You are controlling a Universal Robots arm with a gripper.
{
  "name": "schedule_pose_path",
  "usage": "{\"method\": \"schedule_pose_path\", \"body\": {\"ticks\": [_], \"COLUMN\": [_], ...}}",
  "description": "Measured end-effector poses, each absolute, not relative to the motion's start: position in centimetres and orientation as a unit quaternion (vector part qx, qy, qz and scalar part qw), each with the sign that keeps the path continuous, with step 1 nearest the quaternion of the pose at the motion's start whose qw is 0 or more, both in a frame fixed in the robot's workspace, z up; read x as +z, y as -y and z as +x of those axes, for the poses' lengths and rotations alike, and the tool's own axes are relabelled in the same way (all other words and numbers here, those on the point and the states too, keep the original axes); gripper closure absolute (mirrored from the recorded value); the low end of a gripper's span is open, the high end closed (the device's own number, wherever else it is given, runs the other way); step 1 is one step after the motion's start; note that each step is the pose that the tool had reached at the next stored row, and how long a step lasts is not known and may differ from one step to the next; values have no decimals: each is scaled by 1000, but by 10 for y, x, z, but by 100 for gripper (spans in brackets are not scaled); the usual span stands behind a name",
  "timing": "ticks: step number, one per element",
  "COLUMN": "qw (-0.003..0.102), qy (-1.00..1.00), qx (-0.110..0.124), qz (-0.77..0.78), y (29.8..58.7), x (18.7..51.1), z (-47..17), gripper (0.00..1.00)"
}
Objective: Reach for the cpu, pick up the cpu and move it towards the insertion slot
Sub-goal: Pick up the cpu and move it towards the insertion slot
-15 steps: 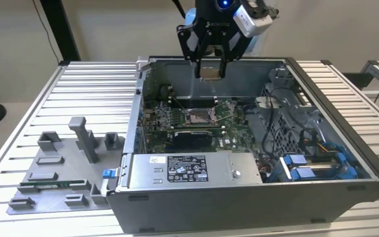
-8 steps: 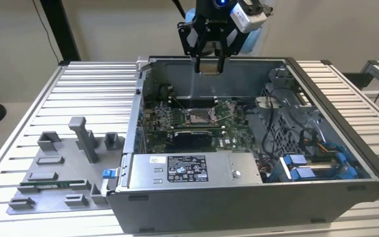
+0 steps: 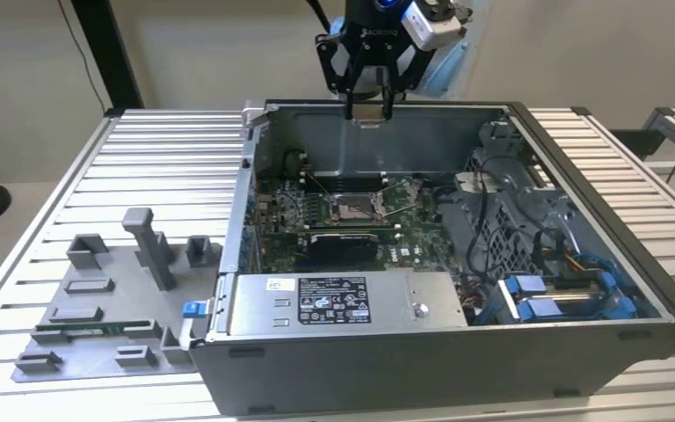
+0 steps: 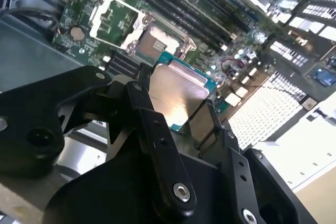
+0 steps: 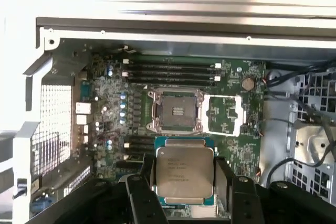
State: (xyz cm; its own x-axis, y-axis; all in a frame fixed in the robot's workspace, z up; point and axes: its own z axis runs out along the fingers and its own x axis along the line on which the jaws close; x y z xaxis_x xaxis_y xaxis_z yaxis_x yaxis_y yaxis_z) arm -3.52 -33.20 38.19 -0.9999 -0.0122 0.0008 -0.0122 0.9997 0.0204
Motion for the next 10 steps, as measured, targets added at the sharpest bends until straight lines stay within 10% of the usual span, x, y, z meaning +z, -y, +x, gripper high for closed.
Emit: {"method": "schedule_pose_path", "body": {"ticks": [10], "qw": [1], "qy": [1000], "qx": [-10], "qz": [4], "y": [312], "x": [377], "z": [-35], "gripper": [100]}}
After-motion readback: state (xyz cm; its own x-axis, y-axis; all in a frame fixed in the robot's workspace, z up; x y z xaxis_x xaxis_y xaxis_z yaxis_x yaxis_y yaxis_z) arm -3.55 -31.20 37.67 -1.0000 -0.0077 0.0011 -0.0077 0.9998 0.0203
